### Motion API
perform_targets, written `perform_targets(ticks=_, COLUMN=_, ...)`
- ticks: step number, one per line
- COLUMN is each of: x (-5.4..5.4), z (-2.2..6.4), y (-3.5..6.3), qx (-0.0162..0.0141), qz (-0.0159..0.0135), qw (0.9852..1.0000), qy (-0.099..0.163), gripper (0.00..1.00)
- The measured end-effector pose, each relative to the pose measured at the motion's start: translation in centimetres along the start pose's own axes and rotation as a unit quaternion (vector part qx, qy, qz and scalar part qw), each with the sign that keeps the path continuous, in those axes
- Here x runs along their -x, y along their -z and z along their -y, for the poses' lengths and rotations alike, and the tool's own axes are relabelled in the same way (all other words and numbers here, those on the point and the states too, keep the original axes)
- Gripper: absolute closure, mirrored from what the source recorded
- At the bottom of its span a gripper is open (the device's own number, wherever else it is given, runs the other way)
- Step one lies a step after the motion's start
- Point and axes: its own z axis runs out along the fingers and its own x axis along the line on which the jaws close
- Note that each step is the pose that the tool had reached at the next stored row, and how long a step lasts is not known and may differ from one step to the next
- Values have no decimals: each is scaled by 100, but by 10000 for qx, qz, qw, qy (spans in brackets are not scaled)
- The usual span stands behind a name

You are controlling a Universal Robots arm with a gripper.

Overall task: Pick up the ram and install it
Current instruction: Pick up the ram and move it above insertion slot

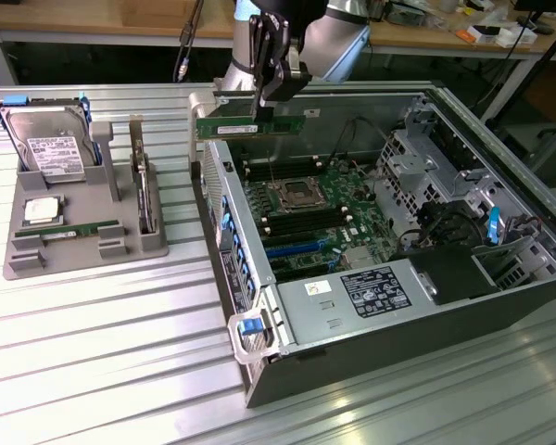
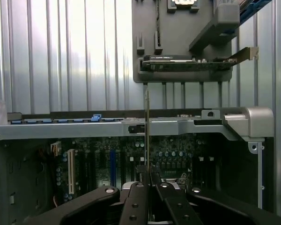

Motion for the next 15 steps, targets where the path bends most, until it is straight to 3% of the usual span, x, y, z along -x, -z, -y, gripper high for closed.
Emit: perform_targets(ticks=15, x=5, z=211, y=11, qx=0, qz=1, qw=10000, qy=1, gripper=88)
